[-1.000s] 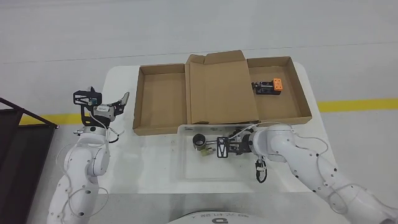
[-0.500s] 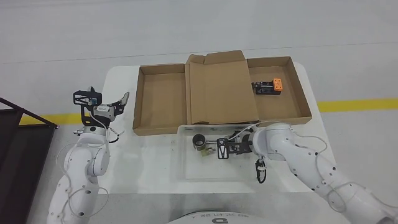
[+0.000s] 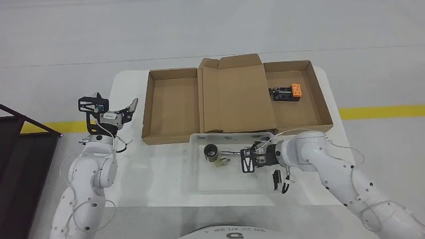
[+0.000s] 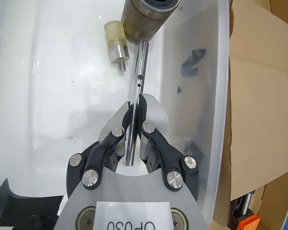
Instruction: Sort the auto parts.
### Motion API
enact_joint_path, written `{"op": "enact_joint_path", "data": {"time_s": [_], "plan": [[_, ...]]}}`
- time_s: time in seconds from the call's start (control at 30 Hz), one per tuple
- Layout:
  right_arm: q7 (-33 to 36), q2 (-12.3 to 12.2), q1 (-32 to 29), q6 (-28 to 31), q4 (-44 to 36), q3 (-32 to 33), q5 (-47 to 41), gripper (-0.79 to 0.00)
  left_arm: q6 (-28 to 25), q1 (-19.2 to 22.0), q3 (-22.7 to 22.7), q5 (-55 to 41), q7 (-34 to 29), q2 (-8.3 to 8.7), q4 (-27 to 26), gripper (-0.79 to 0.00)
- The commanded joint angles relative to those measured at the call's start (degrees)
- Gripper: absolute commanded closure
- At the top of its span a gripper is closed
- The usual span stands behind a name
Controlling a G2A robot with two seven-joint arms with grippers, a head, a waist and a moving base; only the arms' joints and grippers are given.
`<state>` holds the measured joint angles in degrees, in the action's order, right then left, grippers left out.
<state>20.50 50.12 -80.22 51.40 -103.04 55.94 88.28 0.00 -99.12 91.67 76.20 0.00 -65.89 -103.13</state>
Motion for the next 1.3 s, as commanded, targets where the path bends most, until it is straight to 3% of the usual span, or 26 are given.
{"op": "enact_joint_path", "data": {"time_s": [0.0, 0.13, 0.27, 0.57, 1.0, 1.1, 1.27], "plan": [[1.05, 0.02, -0.09, 0.05, 0.33, -0.40, 0.80, 0.000, 0.00, 0.00, 0.00, 0.00, 0.00, 0.00, 0.00, -0.785], [2.02, 0.14, 0.10, 0.33, 0.63, -1.26, 1.95, 0.000, 0.00, 0.00, 0.00, 0.00, 0.00, 0.00, 0.00, -0.785], [2.11, 0.28, 0.14, -0.49, 0.91, -1.46, 1.54, -0.185, 0.00, 0.00, 0.00, 0.00, 0.00, 0.00, 0.00, -0.785], [3.14, 0.54, 0.72, -0.57, 1.19, -1.91, 0.79, -0.222, 0.00, 0.00, 0.00, 0.00, 0.00, 0.00, 0.00, -0.785], [4.96, 1.11, 2.24, 0.05, 2.30, -3.51, 0.18, -0.160, 0.00, 0.00, 0.00, 0.00, 0.00, 0.00, 0.00, -0.785], [5.43, 1.36, 2.62, -0.87, 2.57, -4.02, 0.17, 0.000, 0.00, 0.00, 0.00, 0.00, 0.00, 0.00, 0.00, -0.785], [3.82, 1.40, 2.60, -1.24, 2.09, -3.95, 0.23, 0.000, 0.00, 0.00, 0.00, 0.00, 0.00, 0.00, 0.00, -0.785]]}}
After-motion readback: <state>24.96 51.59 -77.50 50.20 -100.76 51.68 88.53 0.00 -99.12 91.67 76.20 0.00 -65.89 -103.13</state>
